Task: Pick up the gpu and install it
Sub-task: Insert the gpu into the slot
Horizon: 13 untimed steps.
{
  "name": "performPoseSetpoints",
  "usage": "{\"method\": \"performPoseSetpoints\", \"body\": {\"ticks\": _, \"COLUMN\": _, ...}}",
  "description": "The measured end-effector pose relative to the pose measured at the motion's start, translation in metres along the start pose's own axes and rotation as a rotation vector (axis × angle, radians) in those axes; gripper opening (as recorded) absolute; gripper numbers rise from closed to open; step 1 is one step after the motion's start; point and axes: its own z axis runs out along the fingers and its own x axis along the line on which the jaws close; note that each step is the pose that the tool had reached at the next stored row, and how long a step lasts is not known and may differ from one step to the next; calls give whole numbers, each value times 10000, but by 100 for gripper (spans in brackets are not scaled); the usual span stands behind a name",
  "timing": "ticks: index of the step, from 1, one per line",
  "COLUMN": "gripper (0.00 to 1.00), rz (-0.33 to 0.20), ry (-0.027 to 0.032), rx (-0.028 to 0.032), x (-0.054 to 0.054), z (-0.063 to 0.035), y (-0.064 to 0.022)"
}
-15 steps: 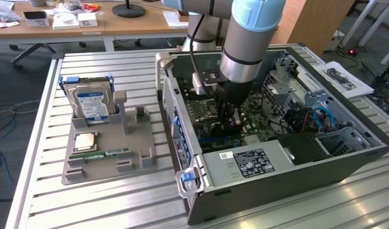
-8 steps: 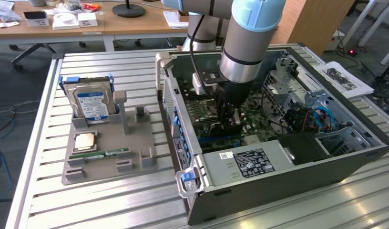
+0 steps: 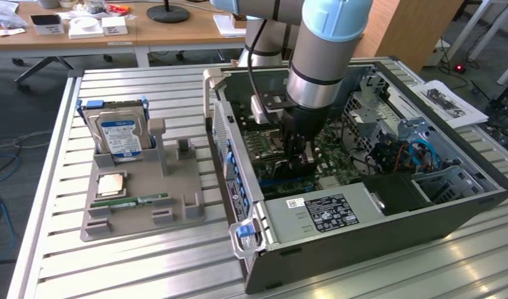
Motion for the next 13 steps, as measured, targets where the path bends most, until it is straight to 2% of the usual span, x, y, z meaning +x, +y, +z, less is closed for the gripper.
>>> {"method": "performPoseSetpoints", "body": {"ticks": 8, "gripper": 27, "rz": 0, "ry": -2, "rx": 13, "x": 1, "z": -1, "y": 9}}
{"method": "performPoseSetpoints", "body": {"ticks": 13, "gripper": 27, "rz": 2, "ry": -35, "rx": 15, "x": 3, "z": -1, "y": 12}}
